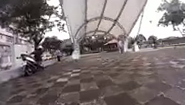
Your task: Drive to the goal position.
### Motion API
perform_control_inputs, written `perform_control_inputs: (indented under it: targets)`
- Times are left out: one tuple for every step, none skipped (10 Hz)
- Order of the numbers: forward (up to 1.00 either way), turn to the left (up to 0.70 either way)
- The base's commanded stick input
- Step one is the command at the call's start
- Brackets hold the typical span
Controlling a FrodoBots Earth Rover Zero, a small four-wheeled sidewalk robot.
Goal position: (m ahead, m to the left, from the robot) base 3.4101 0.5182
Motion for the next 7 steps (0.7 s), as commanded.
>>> perform_control_inputs:
  targets:
    - [1.0,0.0]
    - [1.0,0.0]
    - [1.0,0.0]
    - [1.0,0.0]
    - [1.0,0.0]
    - [1.0,0.0]
    - [1.0,0.0]
